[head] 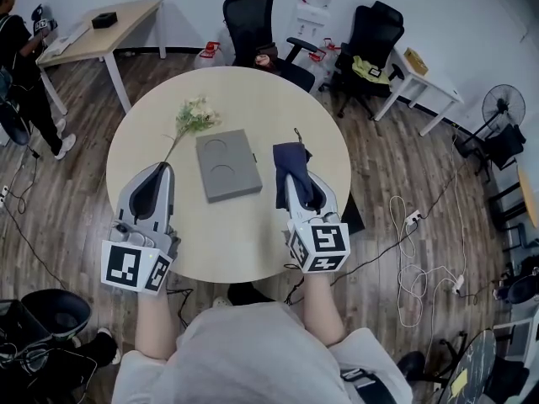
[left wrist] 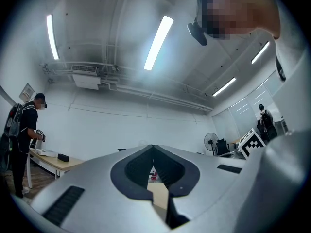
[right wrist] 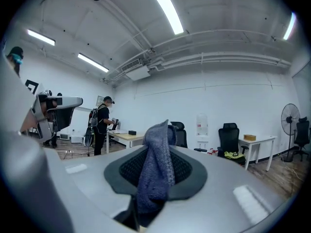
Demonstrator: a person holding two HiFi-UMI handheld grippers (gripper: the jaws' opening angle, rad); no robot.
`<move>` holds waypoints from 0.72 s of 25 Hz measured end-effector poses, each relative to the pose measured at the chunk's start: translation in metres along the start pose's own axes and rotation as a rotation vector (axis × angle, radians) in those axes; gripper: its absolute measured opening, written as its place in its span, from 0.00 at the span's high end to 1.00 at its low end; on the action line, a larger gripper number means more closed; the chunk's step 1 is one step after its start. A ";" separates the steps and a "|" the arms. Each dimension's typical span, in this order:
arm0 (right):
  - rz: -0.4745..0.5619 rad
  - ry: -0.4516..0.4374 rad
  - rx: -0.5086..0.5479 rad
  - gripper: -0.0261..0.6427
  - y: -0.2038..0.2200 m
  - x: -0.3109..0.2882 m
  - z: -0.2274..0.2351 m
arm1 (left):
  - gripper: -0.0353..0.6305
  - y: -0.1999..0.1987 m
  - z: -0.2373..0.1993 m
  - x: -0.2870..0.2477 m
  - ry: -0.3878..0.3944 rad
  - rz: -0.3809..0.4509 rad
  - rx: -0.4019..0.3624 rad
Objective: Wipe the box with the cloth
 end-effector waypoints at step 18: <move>0.142 0.004 0.036 0.83 -0.030 0.052 -0.023 | 0.93 -0.019 0.008 0.033 -0.018 0.029 -0.015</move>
Point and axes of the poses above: the fingertips, and each gripper's own axes: x backward along the fingers, z to its right, y out of its underside, the point moved 8 cm from there along x, backward along the fingers, and after that the axes turned 15 degrees about -x, right-handed, at the moved point
